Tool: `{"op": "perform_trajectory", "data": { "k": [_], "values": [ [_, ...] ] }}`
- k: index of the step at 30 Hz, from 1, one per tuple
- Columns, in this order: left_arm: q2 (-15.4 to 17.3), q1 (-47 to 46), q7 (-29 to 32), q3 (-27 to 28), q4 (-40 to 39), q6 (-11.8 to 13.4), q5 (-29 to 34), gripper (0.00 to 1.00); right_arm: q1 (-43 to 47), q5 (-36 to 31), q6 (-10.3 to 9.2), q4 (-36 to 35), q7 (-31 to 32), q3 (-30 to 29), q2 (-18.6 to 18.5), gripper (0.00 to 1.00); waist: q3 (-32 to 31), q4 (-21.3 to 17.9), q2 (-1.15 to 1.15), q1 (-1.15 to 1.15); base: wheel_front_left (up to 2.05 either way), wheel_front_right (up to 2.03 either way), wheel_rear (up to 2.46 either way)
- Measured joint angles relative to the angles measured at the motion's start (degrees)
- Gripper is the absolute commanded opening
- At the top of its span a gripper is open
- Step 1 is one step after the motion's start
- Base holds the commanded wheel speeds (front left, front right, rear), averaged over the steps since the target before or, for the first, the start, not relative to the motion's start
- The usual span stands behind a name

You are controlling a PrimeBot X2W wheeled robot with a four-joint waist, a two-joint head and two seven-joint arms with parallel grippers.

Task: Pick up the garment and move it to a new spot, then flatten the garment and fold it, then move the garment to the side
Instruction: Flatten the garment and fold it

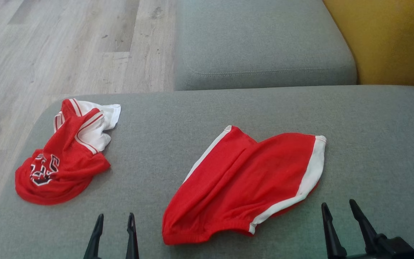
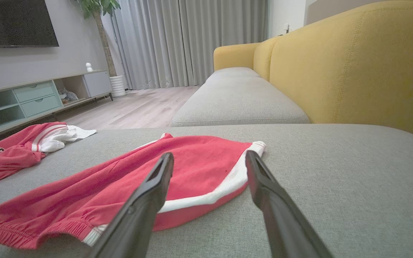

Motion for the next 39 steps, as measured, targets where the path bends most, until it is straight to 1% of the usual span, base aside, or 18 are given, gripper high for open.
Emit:
{"op": "perform_trajectory", "data": {
  "k": [14, 18, 19, 20, 24, 26, 28, 32, 35, 36, 37, 38, 39],
  "values": [
    [-0.01, -0.01, -0.01, -0.46, 0.40, 0.03, -0.01, 1.00, -0.01, 0.00, 0.00, 0.02, 0.00, 0.27, 0.00, 1.00, 0.49, -0.84, 0.00, 0.00, 0.00, 0.00, 0.00],
    [-0.01, -0.44, 0.00, -1.91, 2.48, -0.05, 0.00, 1.00, -0.07, 0.00, 0.00, 0.01, 0.00, 0.68, 0.00, 1.00, 1.28, -1.42, 0.00, 0.00, 0.00, 0.00, 0.00],
    [-0.01, -0.93, -0.01, -2.32, 3.66, -0.62, 0.00, 1.00, -0.10, 0.00, 0.00, 0.01, 0.00, 0.87, 0.00, 1.00, 1.59, -1.66, 0.00, 0.00, 0.00, 0.00, 0.00],
    [-0.01, -0.93, -0.01, -2.32, 3.66, -0.62, 0.00, 1.00, -0.10, 0.00, 0.00, 0.01, 0.00, 0.87, 0.00, 1.00, 1.59, -1.66, 0.00, 0.00, 0.00, 0.00, 0.00],
    [-0.02, -5.61, 0.00, -5.87, 12.48, -2.44, 0.00, 1.00, -0.36, -0.09, 0.00, 0.04, 0.00, 1.92, -0.11, 1.00, 2.99, -3.38, 0.00, 0.00, 0.00, 0.00, 0.00],
    [-0.09, -9.52, 0.00, -7.97, 17.68, -3.52, -0.01, 1.00, -0.58, -0.08, 0.00, 0.08, 0.00, 2.36, -0.20, 1.00, 3.77, -4.67, 0.00, 0.00, 0.00, 0.00, 0.00],
    [-0.18, -13.67, 0.01, -9.68, 22.75, -4.04, -0.35, 1.00, -1.10, -0.08, 0.00, 0.15, 0.00, 2.59, -0.40, 1.00, 4.56, -6.11, 0.00, 0.00, 0.00, 0.00, 0.00],
    [-0.40, -20.82, 1.72, -11.56, 32.05, -3.78, -0.70, 1.00, -2.57, 0.02, 0.00, 0.25, 0.00, 3.49, -1.10, 1.00, 6.30, -9.05, 0.00, 0.01, 0.00, 0.00, 0.00],
    [-0.42, -24.53, 1.98, -11.69, 37.16, -2.41, -0.53, 1.00, -2.94, 0.04, 0.00, 0.26, 0.00, 4.00, -1.78, 1.00, 7.72, -11.27, 0.00, 0.00, 0.00, 0.00, 0.00],
    [-0.32, -25.63, 1.71, -11.72, 38.08, -2.22, -0.31, 0.48, -3.04, 0.13, 0.00, 0.29, 0.00, 3.94, -1.82, 1.00, 8.25, -12.00, 0.00, 0.00, 0.00, 0.00, 0.00],
    [-0.05, -26.75, 1.25, -11.69, 38.72, -1.87, 0.21, 0.20, -3.27, 0.18, 0.00, 0.30, 0.00, 3.93, -1.82, 1.00, 8.78, -12.69, 0.00, 0.00, 0.00, 0.00, 0.00],
    [0.03, -27.87, 0.86, -11.61, 38.86, -1.26, 0.65, 0.00, -3.69, 0.18, 0.00, 0.30, 0.00, 3.91, -1.82, 1.00, 9.31, -13.32, 0.00, 0.00, 0.00, 0.00, 0.00],
    [0.32, -29.20, 0.54, -11.68, 38.84, -0.94, 1.25, 0.00, -4.13, 0.18, 0.00, 0.27, 0.00, 3.86, -1.82, 1.00, 9.91, -13.87, 0.00, 0.00, 0.00, 0.00, 0.00]
  ]
}}
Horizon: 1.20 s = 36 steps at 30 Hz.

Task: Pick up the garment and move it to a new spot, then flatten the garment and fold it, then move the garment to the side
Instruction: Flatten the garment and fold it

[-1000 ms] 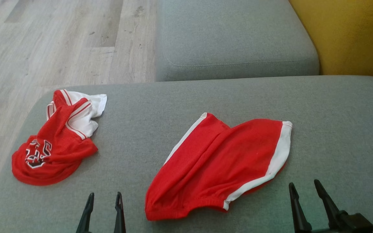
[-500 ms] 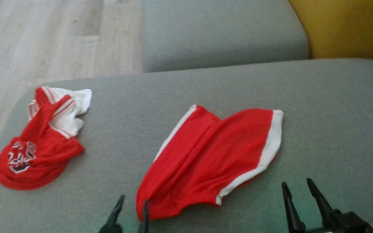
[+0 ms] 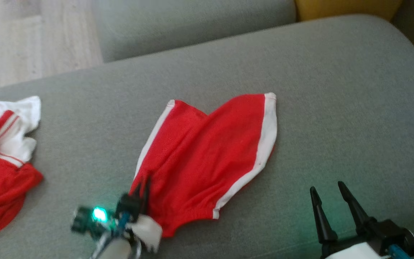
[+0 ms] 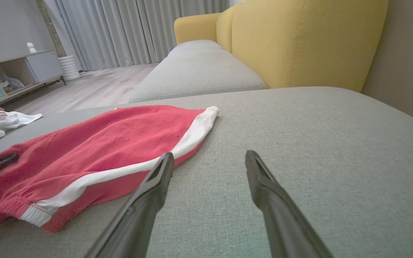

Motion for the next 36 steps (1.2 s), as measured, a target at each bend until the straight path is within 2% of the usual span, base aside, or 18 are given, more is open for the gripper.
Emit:
{"op": "perform_trajectory", "data": {
  "k": [4, 10, 14, 15, 16, 18, 20, 23, 25, 32, 36],
  "values": [
    [2.63, -6.06, -0.24, -0.46, -3.37, 0.41, 2.68, 0.00, -1.14, 0.00, 0.00, -0.03, 0.00, 0.04, 0.01, 1.00, 2.33, -1.39, 0.00, 0.01, 0.00, 0.00, 0.00],
    [7.95, -17.84, -0.31, -1.59, -6.31, -2.44, 6.15, 0.00, -3.02, 0.02, 0.00, 0.03, 0.00, 1.24, -0.07, 1.00, 5.23, -1.67, 0.00, 0.00, 0.00, 0.00, 0.00],
    [10.18, -25.72, -0.64, -2.14, -6.92, -3.05, 7.97, 0.00, -5.48, 0.51, 0.00, 0.04, 0.00, 2.18, -0.12, 1.00, 7.42, -1.55, 0.00, 0.00, 0.00, 0.00, 0.00],
    [10.27, -27.26, -0.66, -2.13, -7.23, -3.13, 7.86, 0.18, -6.06, 0.51, 0.00, 0.05, 0.00, 2.31, -0.12, 1.00, 8.00, -1.46, 0.00, 0.00, 0.00, 0.00, 0.00],
    [10.34, -28.49, -0.71, -2.16, -7.20, -3.10, 7.82, 1.00, -6.64, 0.52, 0.00, 0.13, 0.00, 2.47, -0.12, 1.00, 8.53, -1.33, 0.00, 0.01, 0.00, 0.00, 0.00],
    [10.27, -29.41, -0.73, -2.13, -6.67, -2.98, 7.46, 1.00, -7.23, 0.52, 0.00, 0.37, 0.00, 2.67, -0.10, 1.00, 9.28, -0.86, 0.00, 0.01, 0.00, 0.00, 0.00],
    [10.04, -28.09, -0.71, -1.58, -6.17, -1.81, 6.19, 1.00, -7.34, 0.52, 0.00, 0.71, 0.00, 2.57, -0.03, 1.00, 9.43, -0.16, 0.00, 0.01, 0.00, 0.00, 0.00],
    [9.24, -23.08, -0.71, -1.29, -8.48, -0.29, 4.49, 1.00, -7.31, 0.64, 0.00, 0.87, 0.00, 2.04, 0.07, 1.00, 9.33, 1.08, 0.00, 0.00, 0.00, 0.00, 0.00],
    [7.64, -18.63, -0.71, -1.45, -11.12, -0.36, 2.96, 1.00, -7.31, 1.00, 0.00, 0.93, 0.00, 1.79, 0.12, 1.00, 9.15, 2.06, 0.00, 0.00, 0.00, 0.00, 0.00],
    [2.02, -4.20, -0.70, -5.38, -14.16, -6.14, -2.63, 1.00, -6.88, 1.54, 0.00, 1.49, 0.00, 1.79, 0.25, 1.00, 7.90, 5.04, 0.00, -0.02, 0.00, 0.00, 0.00],
    [0.16, -2.39, -0.22, -5.75, -12.00, -10.50, -10.62, 1.00, -6.69, 1.54, 0.00, 1.49, 0.00, 1.87, 0.26, 1.00, 7.89, 5.84, 0.00, -0.01, 0.00, 0.00, 0.00]
  ]
}}
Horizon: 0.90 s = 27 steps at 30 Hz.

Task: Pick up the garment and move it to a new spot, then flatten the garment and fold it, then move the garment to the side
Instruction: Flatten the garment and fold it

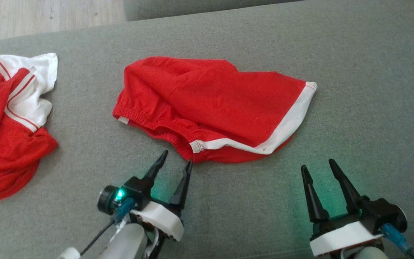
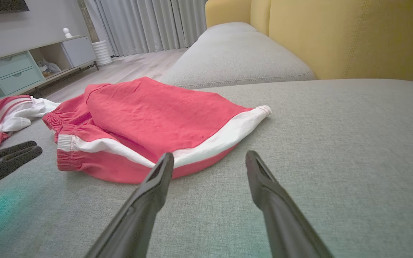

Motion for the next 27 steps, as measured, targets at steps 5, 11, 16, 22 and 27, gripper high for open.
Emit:
{"op": "perform_trajectory", "data": {
  "k": [5, 11, 16, 22, 27],
  "values": [
    [-0.80, -0.38, 2.05, -2.83, 1.75, -1.71, -6.99, 1.00, -0.02, 0.00, 0.00, -0.03, 0.00, 0.52, 0.00, 1.00, 0.80, -0.15, 0.00, 0.00, 0.00, 0.00, 0.00],
    [-0.82, -4.12, 2.31, -4.52, 3.24, -2.15, -10.80, 1.00, -0.20, 0.01, 0.00, -0.04, 0.00, 0.76, 0.00, 1.00, 2.26, -0.88, 0.00, 0.01, 0.00, 0.00, 0.00],
    [-0.88, -6.20, 2.27, -5.73, 4.33, -2.21, -12.50, 0.37, -0.91, 0.10, 0.00, -0.02, 0.00, 0.76, -0.01, 1.00, 3.38, -1.27, 0.00, 0.01, 0.00, 0.00, 0.00],
    [-0.58, -7.61, 1.76, -9.80, 4.01, -2.22, -14.90, 0.00, -1.46, 0.18, 0.00, -0.04, 0.00, 0.15, 0.00, 1.00, 4.02, -0.29, 0.00, 0.01, 0.00, 0.00, 0.00],
    [2.54, -7.38, 0.45, -9.11, -0.62, -2.12, -15.33, 0.00, -1.37, 0.42, 0.00, -0.05, 0.00, -1.44, -0.05, 1.00, 3.65, 2.48, 0.00, 0.01, 0.00, 0.00, 0.00]
  ]
}}
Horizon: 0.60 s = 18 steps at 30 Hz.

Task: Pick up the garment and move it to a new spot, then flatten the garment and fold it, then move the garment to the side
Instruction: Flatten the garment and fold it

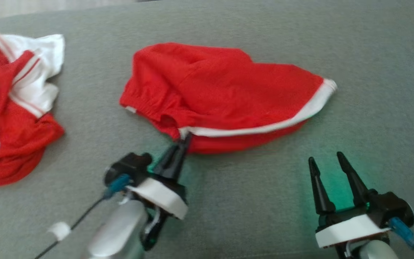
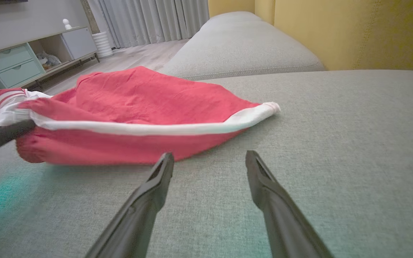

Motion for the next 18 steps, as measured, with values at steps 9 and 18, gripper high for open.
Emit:
{"op": "perform_trajectory", "data": {
  "k": [9, 18],
  "values": [
    [6.92, 5.93, -0.18, 2.71, -7.83, 3.67, 0.88, 0.00, -0.04, -0.78, 0.00, 1.99, 0.00, -0.02, -1.16, 1.00, -0.04, 7.06, 0.00, 0.00, 0.00, 0.00, 0.00],
    [7.57, 5.76, -0.18, 3.80, -9.98, 5.54, 0.98, 0.00, -2.33, -4.13, 0.00, 7.95, 0.00, -0.31, -2.69, 1.00, 0.76, 10.87, 0.00, 0.00, 0.00, 0.00, 0.00]
  ]
}}
